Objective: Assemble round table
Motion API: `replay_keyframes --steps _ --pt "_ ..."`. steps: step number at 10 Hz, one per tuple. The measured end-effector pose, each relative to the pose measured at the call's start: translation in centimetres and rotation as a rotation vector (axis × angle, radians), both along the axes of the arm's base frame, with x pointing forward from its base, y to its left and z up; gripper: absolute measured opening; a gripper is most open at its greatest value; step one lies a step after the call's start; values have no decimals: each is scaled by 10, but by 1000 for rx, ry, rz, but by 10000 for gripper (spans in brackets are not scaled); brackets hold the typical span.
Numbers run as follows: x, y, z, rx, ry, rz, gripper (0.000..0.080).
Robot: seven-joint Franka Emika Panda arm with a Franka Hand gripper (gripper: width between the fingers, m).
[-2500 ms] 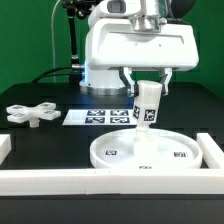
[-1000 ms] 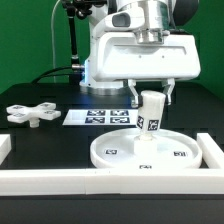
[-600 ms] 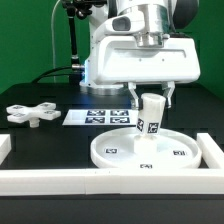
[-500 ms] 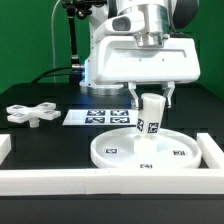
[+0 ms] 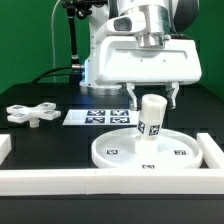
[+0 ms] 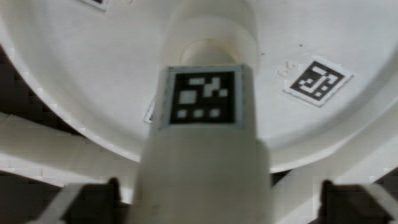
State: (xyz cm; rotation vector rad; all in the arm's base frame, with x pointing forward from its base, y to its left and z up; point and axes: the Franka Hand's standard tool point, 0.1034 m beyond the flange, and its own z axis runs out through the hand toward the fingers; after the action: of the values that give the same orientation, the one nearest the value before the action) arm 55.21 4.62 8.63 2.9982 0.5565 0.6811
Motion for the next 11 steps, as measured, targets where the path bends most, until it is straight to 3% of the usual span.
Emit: replay_keyframes --steps 4,8,11 --pt "3 -8 9 -6 -8 -3 647" --pt "17 -13 42 -11 16 -1 649" --pt "13 -11 36 -10 39 1 649"
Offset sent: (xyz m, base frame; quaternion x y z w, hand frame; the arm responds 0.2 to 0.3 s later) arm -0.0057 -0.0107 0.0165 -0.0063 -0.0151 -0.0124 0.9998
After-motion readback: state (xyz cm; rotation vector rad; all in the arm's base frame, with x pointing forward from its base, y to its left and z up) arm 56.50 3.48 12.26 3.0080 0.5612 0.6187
